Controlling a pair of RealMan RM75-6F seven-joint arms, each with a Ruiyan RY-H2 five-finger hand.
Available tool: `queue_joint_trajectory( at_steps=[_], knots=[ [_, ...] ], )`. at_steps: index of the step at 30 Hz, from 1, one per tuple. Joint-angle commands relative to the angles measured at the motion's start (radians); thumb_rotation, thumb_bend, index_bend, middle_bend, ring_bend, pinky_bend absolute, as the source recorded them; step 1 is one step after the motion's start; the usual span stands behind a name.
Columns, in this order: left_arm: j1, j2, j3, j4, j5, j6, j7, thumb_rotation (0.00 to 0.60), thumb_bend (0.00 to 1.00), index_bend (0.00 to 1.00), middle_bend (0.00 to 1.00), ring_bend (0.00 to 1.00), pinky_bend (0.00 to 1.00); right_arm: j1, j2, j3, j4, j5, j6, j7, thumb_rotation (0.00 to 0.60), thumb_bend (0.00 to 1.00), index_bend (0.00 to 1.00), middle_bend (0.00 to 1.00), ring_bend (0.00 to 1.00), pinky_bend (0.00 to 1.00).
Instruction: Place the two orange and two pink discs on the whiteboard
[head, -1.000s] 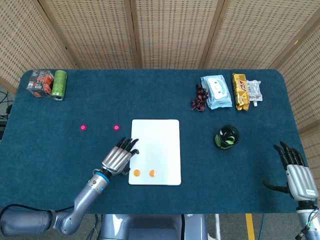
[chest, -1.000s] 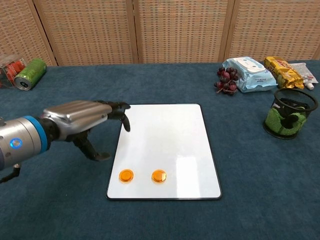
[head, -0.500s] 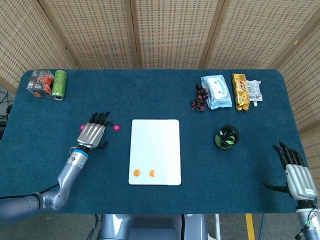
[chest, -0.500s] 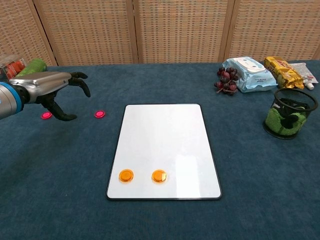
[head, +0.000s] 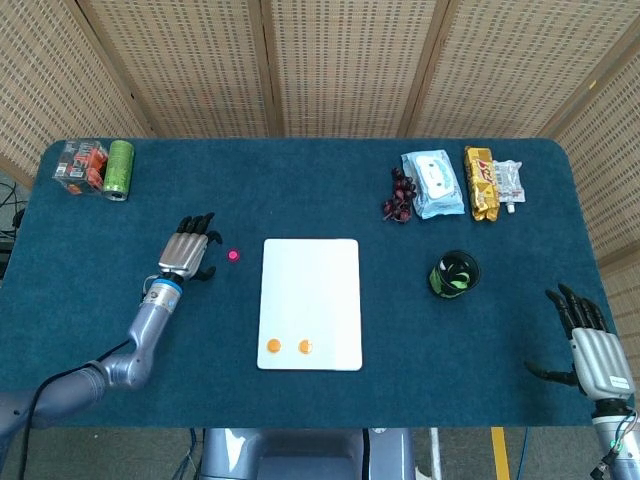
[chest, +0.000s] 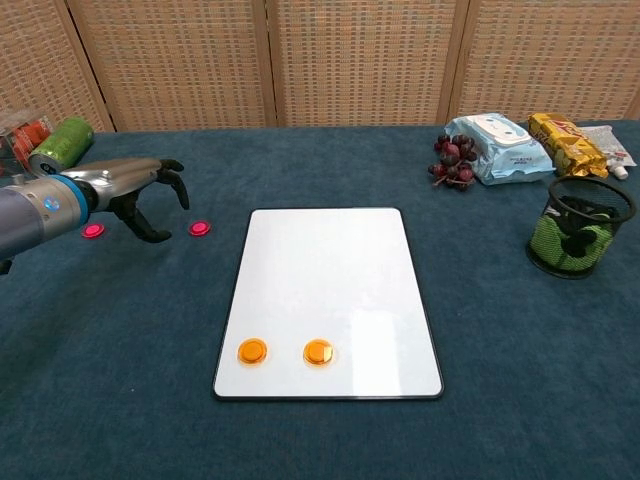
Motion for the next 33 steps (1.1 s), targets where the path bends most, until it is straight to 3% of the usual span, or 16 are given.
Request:
queue_joint_trajectory(
  at_steps=[1,24,33],
  knots=[
    [-0.028,-0.039,-0.012,0.041,-0.004,-0.021,0.0,0.6,0.35,0.34,0.0,0.0,0.0,0.0,0.001,0.0,0.0,0.001,-0.001,0.002,0.6,0.0,0.02,0.0,0.0,0.0],
    [-0.068,-0.129,-0.039,0.153,-0.059,-0.05,0.058,0.6,0.35,0.36,0.0,0.0,0.0,-0.002,0.002,0.0,0.003,0.0,0.0,0.012,0.6,0.0,0.02,0.0,0.0,0.0],
    [-0.066,-0.137,-0.042,0.174,-0.077,-0.057,0.074,0.6,0.35,0.52,0.0,0.0,0.0,-0.001,0.002,0.0,0.004,0.0,-0.001,0.018,0.6,0.0,0.02,0.0,0.0,0.0]
  ],
)
